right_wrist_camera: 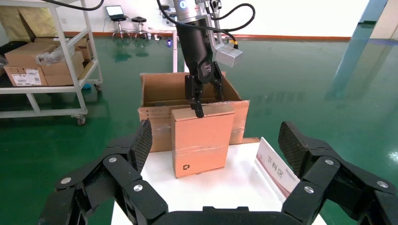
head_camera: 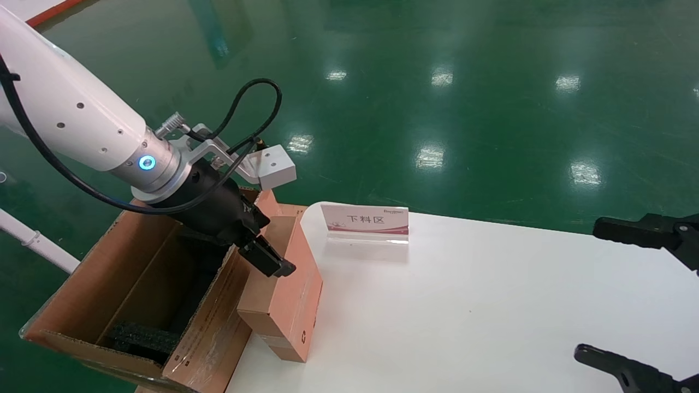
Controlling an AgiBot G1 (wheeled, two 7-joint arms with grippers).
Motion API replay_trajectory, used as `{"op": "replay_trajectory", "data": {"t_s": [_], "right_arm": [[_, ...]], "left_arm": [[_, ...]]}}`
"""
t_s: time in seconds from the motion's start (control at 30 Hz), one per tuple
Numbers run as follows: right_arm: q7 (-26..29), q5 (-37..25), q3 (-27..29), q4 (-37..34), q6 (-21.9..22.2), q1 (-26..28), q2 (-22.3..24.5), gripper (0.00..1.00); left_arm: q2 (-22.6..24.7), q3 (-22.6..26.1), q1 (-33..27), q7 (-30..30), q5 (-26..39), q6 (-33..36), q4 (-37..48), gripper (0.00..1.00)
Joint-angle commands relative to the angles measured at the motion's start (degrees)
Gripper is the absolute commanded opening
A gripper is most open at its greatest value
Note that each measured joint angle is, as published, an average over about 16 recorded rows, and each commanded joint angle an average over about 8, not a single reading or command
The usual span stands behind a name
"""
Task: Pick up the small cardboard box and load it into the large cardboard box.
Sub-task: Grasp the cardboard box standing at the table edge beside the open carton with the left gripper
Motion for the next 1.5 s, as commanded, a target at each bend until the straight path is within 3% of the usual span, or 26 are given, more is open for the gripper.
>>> {"op": "replay_trajectory", "data": {"t_s": [0.03,0.67,1.4,1.43,1.5], "right_arm": [[0.0,0.0,0.0,0.0,0.0,0.0,0.0,1.00],[0.0,0.1,-0.1,0.0,0.0,0.0,0.0,1.00],[-0.1,0.1,-0.1,0.0,0.1,0.0,0.1,1.00],[-0.1,0.1,-0.1,0.0,0.1,0.0,0.1,1.00],[-0.1,0.1,-0.1,0.0,0.1,0.0,0.1,1.00]], "left_arm": [[0.0,1.4,-0.8,-0.6,-0.1,-0.1,-0.1,1.00],[-0.1,10.1,-3.7,-3.0,-2.0,-1.5,-0.1,1.00],[0.9,14.0,-2.4,-1.6,-1.4,-3.6,-0.1,1.00],[0.9,14.0,-2.4,-1.6,-1.4,-3.6,-0.1,0.94],[0.9,14.0,-2.4,-1.6,-1.4,-3.6,-0.1,0.69]]}}
